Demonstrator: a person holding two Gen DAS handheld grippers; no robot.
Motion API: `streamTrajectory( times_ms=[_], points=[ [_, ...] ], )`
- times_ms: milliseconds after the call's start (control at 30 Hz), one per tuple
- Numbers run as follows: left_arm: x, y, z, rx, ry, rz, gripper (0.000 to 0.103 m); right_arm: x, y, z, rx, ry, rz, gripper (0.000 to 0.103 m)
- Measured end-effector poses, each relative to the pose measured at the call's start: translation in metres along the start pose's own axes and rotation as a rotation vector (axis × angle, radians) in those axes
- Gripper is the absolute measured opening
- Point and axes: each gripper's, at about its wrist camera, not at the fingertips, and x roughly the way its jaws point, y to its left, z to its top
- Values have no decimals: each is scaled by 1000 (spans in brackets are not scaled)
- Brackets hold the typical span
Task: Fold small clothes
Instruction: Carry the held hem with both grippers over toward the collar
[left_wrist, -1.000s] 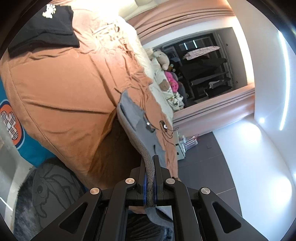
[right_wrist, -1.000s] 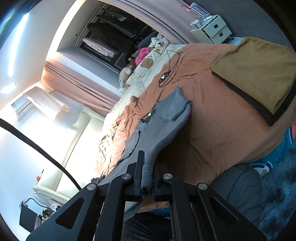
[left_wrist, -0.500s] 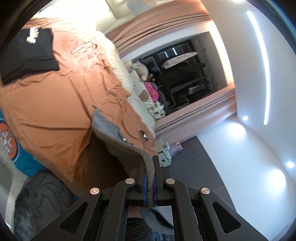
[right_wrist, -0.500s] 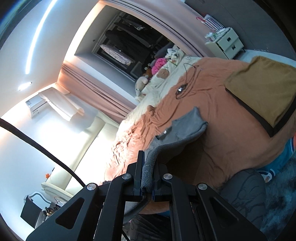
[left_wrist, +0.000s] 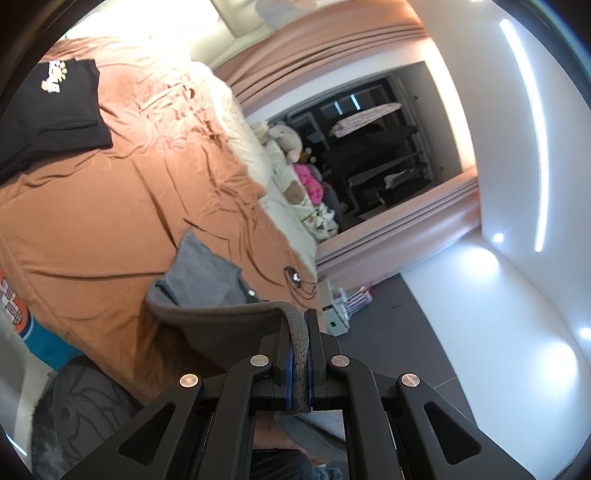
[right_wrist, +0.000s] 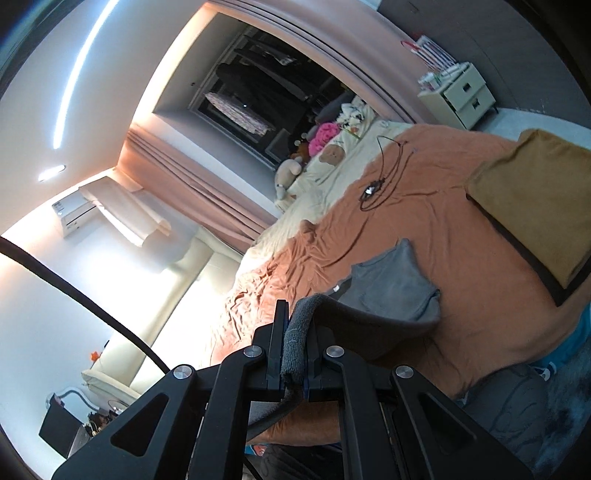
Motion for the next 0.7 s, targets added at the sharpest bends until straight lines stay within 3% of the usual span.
streamTrajectory(
  times_ms=[333, 700],
  points=[
    [82, 17, 46, -27, 21, 67, 5, 102, -25, 39, 45, 7, -65, 2],
    [165, 33, 80, -48, 44, 148, 5, 159, -25, 63, 111, 20, -102, 2]
  ],
)
